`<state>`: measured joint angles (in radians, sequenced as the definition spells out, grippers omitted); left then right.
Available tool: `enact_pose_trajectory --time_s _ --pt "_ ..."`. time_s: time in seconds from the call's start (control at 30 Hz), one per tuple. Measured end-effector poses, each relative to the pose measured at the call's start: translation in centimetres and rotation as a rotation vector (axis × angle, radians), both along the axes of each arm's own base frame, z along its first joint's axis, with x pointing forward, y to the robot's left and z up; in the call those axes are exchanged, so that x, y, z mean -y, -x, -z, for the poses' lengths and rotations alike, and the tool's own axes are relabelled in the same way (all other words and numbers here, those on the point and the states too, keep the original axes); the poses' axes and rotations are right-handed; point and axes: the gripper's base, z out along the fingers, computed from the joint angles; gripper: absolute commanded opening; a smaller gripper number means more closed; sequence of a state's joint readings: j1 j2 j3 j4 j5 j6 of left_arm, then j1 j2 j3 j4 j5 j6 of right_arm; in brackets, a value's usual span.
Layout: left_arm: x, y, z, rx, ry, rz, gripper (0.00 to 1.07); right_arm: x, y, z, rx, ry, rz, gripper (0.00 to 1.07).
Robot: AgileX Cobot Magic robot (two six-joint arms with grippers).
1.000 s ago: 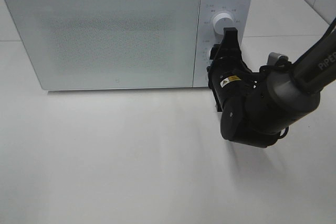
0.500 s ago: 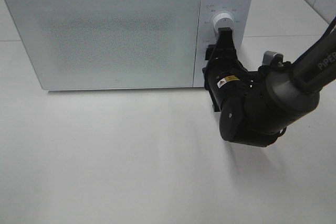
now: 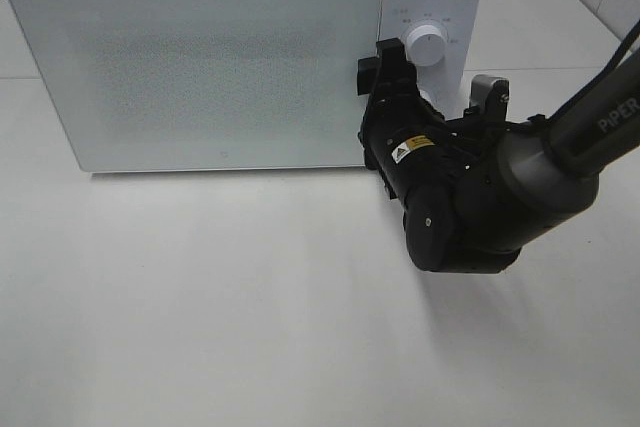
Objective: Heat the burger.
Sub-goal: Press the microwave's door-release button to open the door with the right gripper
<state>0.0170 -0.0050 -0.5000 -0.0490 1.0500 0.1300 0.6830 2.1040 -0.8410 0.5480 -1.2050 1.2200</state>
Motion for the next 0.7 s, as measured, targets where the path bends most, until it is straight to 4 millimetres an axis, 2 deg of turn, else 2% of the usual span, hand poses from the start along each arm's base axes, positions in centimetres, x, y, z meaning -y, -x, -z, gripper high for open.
enact_pose_trajectory --time_s 0.23,0.37,0.4,0.47,0.7 --pt "0.0 0.0 0.0 0.000 0.000 0.000 1.00 -0.1 0.1 -0.7 0.000 0.110 -0.015 0.70" --pt "0.0 0.0 0.0 0.000 0.000 0.000 1.00 -0.6 0.4 -1.3 -0.050 0.295 -0.101 0.70" --pt "0.0 0.0 0.0 0.000 0.000 0.000 1.00 -0.6 0.4 -1.3 -0.050 0.295 -0.101 0.70" --pt "0.0 0.0 0.0 0.000 0.000 0.000 1.00 -1.1 0.9 -1.3 -0.115 0.449 -0.206 0.70" --pt "0.0 0.0 0.0 0.000 0.000 0.000 1.00 -1.4 1.7 -1.9 -0.169 0.688 -0.354 0.70"
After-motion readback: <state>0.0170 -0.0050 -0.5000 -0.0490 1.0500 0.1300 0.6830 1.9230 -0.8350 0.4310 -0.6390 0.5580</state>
